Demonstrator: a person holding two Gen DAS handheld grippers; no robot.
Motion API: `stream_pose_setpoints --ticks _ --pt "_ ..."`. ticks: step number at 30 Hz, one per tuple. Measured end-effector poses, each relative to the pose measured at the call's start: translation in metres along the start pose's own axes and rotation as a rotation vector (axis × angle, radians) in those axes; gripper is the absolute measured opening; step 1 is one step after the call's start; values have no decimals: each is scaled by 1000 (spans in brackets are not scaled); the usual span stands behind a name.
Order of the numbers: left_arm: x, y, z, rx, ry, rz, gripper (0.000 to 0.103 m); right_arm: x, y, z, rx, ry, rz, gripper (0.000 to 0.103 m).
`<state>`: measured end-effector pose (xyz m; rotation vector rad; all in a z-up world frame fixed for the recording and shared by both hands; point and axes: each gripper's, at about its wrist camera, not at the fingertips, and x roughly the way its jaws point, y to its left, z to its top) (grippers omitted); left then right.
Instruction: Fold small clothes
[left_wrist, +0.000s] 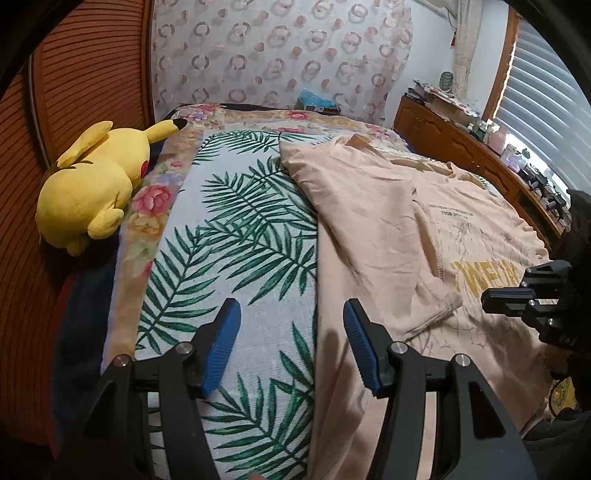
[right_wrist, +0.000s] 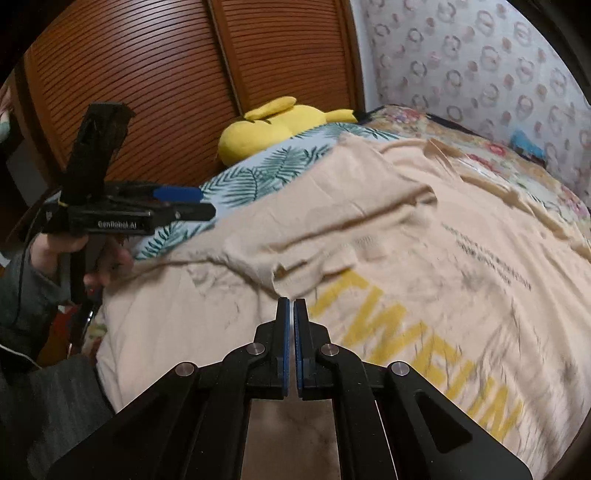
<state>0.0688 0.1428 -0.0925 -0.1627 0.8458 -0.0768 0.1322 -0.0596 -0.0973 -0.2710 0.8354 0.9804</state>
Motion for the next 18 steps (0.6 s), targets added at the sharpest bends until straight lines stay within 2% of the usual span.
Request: stream_pose_setpoints --ticks 11,18 --pt "-1 -21 5 43 1 -6 57 -14 -8 6 25 -55 -23 1" --pt "6 -47 20 91 -5 -25 57 -34 -36 2 74 -72 -119 7"
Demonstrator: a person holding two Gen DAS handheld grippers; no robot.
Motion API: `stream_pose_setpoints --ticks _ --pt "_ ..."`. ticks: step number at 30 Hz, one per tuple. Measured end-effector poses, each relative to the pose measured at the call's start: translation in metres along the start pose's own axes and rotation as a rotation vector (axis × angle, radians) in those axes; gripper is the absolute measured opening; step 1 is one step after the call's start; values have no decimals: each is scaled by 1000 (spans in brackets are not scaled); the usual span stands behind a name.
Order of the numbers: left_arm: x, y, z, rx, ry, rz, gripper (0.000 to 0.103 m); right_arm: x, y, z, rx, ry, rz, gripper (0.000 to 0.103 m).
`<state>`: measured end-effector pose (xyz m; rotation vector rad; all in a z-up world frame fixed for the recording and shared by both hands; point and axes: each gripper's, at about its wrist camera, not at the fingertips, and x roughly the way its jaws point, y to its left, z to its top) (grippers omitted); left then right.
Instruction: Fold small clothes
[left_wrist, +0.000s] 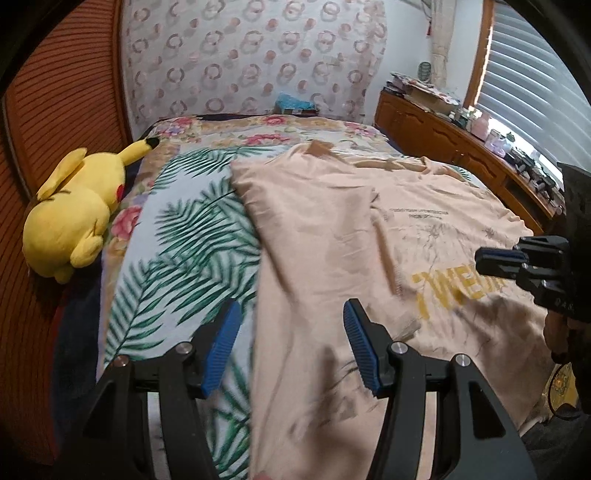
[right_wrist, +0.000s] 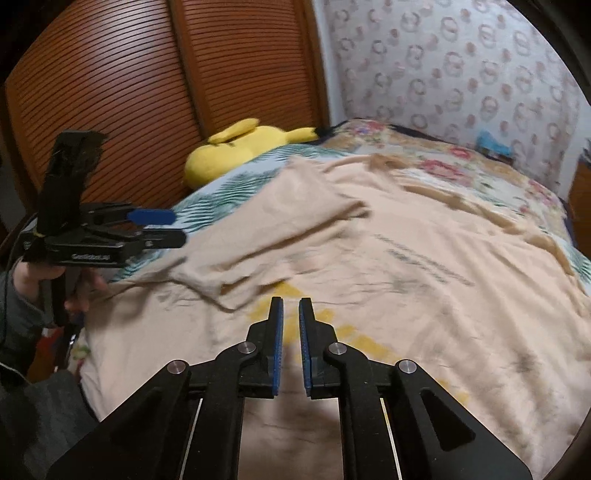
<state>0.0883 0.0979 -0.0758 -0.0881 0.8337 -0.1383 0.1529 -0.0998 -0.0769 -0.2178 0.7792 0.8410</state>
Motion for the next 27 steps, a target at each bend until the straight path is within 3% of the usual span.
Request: stream_pose_setpoints --ticks 15,21,27 --pt "34 -51 17 75 62 -64 56 -55 -89 -50 186 16 -262 25" --pt "35 -57 10 74 77 -87 25 -68 -106 -66 222 42 -313 28" --pt "39 -60 5 86 95 -66 19 -76 -119 -78 258 52 -323 28"
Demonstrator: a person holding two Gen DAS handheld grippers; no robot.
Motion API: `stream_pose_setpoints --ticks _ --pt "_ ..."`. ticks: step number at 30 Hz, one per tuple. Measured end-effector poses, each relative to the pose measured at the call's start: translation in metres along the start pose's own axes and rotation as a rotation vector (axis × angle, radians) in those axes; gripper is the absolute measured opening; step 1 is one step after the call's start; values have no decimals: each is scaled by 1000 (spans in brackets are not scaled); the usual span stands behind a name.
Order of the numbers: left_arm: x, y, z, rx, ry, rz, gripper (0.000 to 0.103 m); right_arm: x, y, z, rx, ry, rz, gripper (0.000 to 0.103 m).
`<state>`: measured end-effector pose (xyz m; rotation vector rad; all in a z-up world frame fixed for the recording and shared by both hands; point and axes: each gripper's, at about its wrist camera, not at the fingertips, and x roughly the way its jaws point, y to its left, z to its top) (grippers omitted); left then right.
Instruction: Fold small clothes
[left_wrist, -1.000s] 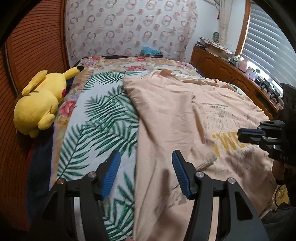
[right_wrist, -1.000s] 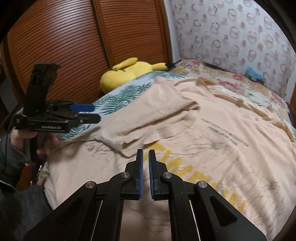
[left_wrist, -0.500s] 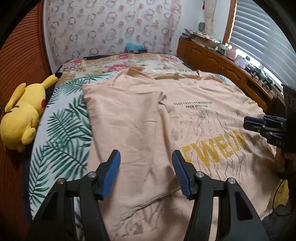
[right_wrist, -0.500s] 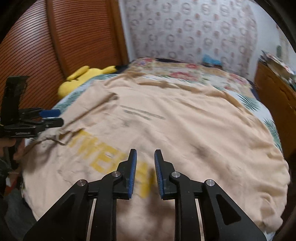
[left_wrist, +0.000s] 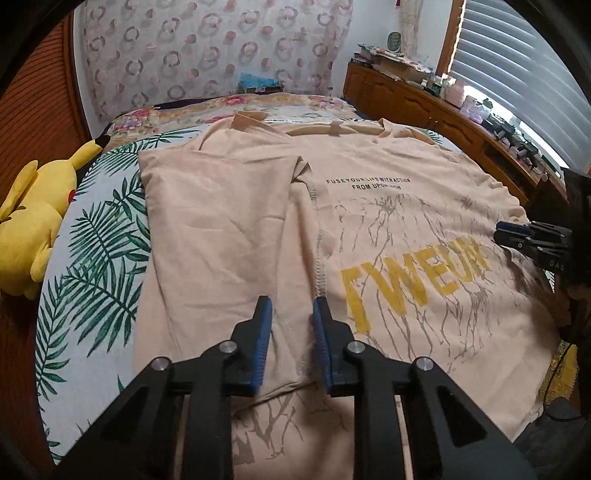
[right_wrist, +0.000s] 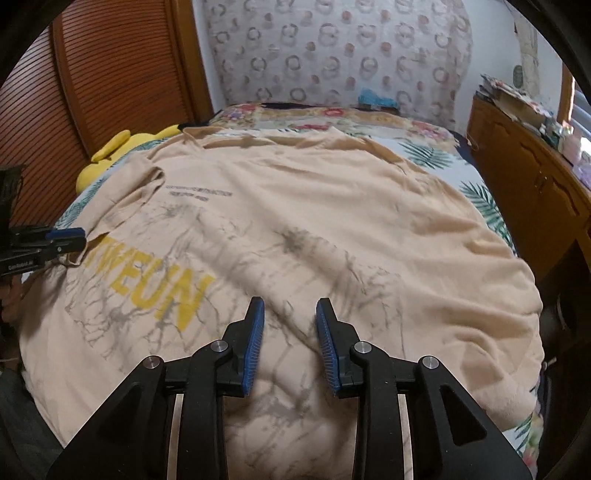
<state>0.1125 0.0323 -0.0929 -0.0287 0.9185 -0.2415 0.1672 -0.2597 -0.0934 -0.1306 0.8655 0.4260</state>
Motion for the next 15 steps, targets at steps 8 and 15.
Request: stream_pose_setpoints --ticks 8,15 --pt "-6 -16 1 49 -11 -17 9 1 1 2 6 5 1 29" --pt "4 -7 2 20 11 56 9 2 0 1 12 5 5 30"
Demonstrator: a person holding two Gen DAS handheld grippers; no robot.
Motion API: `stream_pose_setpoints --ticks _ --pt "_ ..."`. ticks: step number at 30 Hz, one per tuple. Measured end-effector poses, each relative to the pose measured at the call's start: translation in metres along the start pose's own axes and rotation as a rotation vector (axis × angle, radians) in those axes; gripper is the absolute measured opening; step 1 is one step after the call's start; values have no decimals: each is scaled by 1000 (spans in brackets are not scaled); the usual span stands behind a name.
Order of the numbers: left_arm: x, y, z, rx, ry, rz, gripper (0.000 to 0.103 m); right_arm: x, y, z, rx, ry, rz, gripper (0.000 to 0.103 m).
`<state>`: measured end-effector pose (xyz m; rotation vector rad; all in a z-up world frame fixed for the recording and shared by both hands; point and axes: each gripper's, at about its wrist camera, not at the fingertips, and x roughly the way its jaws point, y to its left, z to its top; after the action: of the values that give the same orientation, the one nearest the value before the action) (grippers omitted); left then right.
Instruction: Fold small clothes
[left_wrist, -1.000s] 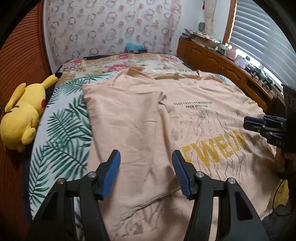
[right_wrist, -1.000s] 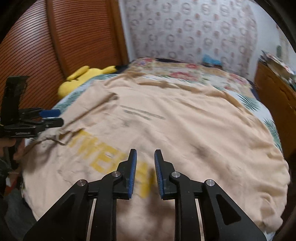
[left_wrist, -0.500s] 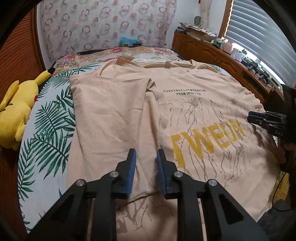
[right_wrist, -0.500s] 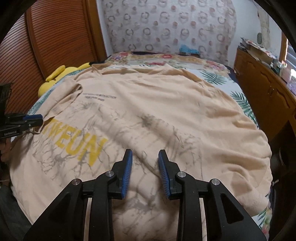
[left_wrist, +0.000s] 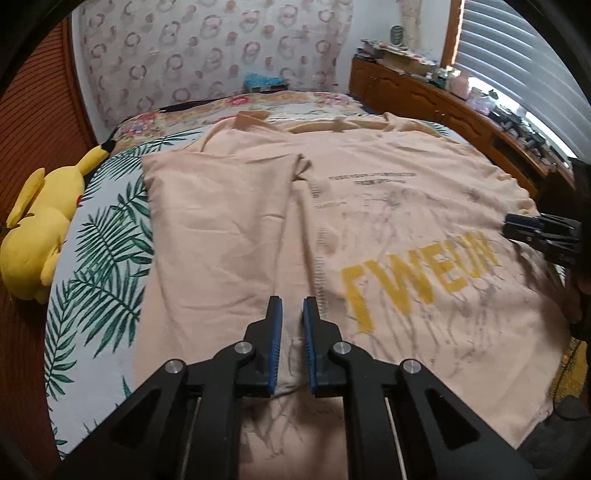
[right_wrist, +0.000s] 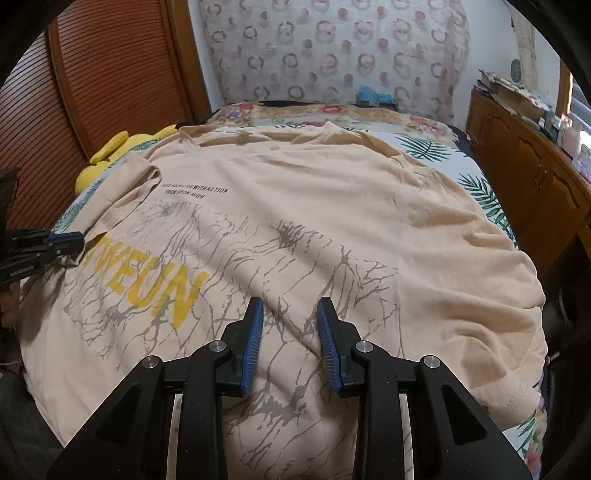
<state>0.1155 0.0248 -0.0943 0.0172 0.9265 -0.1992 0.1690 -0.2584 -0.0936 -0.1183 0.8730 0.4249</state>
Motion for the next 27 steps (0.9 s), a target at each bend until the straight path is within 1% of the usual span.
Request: stream_pose_setpoints --ticks 5,6,7,10,14,19,21,23,24,26,27 --pt "4 -3 3 30 2 11 10 0 0 0 0 1 0 30" --pt "4 -3 2 38 1 8 6 0 0 0 0 0 0 30" --pt "3 -4 2 50 -2 2 0 0 0 0 1 0 0 30" --pt "-2 -7 1 50 -22 -24 0 0 0 0 3 0 2 31" --pt "-21 -14 -2 43 -64 -97 0 0 0 0 9 0 10 31" --pt "-37 -18 -1 35 -95 -107 0 1 0 1 10 0 13 31" --pt "-39 -17 3 31 -104 -93 0 1 1 0 9 0 11 31" --pt "-39 -17 5 34 -106 -104 3 1 0 0 9 0 10 31" --pt "-39 -17 7 37 -108 -100 7 1 0 0 8 0 7 31" --pt "-39 -20 11 50 -119 -94 12 0 -1 1 8 -1 1 31" --pt "-38 -20 12 53 -122 -96 17 -1 -2 0 12 -5 -8 31"
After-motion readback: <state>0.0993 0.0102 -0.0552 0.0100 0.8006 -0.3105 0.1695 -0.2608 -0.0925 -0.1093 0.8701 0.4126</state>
